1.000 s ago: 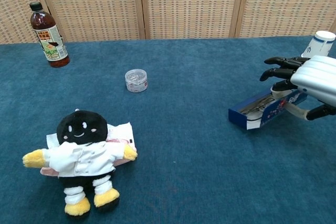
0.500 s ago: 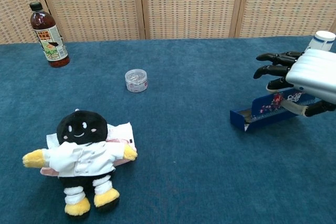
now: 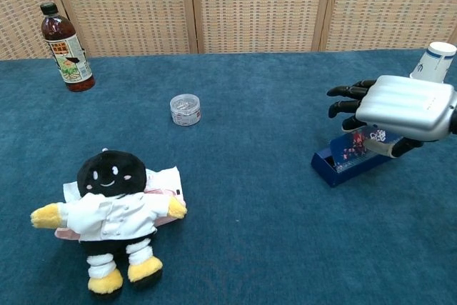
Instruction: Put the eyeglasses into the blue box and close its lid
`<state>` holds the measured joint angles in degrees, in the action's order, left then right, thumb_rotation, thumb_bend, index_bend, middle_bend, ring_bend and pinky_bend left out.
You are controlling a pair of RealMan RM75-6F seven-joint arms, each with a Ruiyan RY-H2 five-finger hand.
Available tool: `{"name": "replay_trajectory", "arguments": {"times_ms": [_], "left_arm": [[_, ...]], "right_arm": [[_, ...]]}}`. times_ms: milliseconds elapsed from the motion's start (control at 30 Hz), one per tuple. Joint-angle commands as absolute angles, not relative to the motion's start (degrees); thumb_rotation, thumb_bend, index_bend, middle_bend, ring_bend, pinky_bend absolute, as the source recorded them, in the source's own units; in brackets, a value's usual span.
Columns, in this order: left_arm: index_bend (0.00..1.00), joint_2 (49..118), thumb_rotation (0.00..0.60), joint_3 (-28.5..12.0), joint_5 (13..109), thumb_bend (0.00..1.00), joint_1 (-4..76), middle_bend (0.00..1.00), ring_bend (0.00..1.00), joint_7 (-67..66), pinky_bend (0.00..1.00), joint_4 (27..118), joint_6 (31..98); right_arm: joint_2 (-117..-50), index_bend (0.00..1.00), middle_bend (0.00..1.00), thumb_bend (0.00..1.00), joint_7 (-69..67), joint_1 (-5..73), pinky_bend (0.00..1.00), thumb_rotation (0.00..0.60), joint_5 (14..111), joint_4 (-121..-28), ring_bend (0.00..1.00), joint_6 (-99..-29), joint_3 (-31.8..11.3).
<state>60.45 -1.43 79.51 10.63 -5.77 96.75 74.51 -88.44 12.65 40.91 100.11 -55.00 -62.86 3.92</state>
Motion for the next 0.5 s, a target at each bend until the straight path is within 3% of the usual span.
{"name": "replay_trajectory", "arguments": {"times_ms": [33, 300, 367, 500], "left_arm": [[0.0, 60.45, 0.6, -1.44, 79.46, 0.0, 10.67, 0.0, 0.0, -5.75, 0.0, 96.7, 74.43], [0.0, 60.79, 0.6, -1.35, 79.55, 0.0, 10.74, 0.0, 0.0, -6.54, 0.0, 96.78, 74.4], [0.0, 60.84, 0.6, -1.34, 79.54, 0.0, 10.72, 0.0, 0.0, -6.71, 0.0, 96.83, 74.45], [0.0, 60.89, 0.6, -1.38, 79.42, 0.0, 10.71, 0.0, 0.0, -6.83, 0.0, 96.88, 74.48]], "right_arm": [[-88.39, 0.63, 0.2, 0.56, 12.89, 41.0, 0.2, 0.6, 99.76, -55.21, 0.0, -62.47, 3.76], [-88.61, 0.34, 0.13, 0.42, 13.21, 40.46, 0.2, 0.6, 98.29, -55.15, 0.0, -63.36, 2.47], [-88.96, 0.25, 0.08, 0.31, 13.54, 40.25, 0.2, 0.6, 97.73, -54.93, 0.0, -63.61, 2.0], [-89.79, 0.17, 0.02, 0.17, 13.97, 39.58, 0.2, 0.6, 97.06, -54.35, 0.0, -65.72, 0.88]]}}
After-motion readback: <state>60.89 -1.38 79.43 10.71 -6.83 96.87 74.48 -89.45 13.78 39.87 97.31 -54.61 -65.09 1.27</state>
